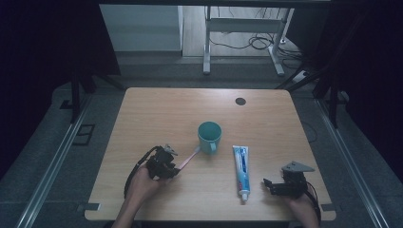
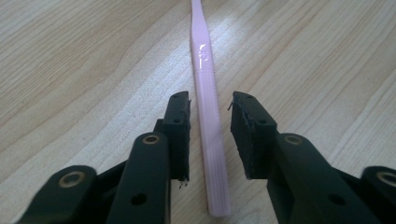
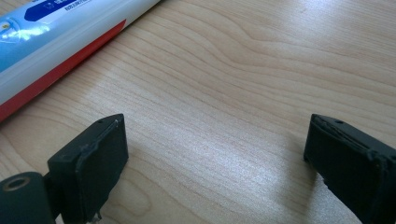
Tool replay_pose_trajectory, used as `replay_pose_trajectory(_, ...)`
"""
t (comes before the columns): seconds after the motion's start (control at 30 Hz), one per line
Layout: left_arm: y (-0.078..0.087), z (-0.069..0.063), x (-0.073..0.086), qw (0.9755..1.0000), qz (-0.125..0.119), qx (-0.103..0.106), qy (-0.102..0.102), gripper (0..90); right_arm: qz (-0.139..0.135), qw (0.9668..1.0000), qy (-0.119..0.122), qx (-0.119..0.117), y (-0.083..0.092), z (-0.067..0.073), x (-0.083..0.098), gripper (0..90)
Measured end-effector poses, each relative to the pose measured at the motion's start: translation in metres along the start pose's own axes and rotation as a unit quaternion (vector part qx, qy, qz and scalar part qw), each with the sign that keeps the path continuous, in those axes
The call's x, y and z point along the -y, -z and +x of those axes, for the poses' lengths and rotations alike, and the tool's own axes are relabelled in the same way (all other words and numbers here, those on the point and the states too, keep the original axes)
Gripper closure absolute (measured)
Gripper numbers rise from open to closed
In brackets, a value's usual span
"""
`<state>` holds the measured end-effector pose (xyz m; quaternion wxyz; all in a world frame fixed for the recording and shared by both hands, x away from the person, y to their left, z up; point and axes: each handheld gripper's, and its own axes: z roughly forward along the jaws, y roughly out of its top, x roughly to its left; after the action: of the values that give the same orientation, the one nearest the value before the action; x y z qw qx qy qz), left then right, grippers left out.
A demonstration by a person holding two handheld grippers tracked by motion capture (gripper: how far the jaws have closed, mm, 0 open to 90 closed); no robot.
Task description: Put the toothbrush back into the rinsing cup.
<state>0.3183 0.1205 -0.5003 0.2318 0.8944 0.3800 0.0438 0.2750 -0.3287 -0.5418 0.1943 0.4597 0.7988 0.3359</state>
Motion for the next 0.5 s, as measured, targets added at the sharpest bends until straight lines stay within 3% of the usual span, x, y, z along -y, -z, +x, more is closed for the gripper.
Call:
replay_pose_trajectory(0.17,-0.004,-0.001,-0.012,0.9995,0.032,-0.003,-0.002,63.9,0.000,1.0000,-0.001,0.000,0.000,0.000,0.000,5.7)
replay_pose_trajectory(0.5,-0.015,-0.001,-0.035,0.9957,0.093,-0.007,-0.004,63.1,0.000,1.0000,-0.001,0.000,0.000,0.000,0.000,5.8)
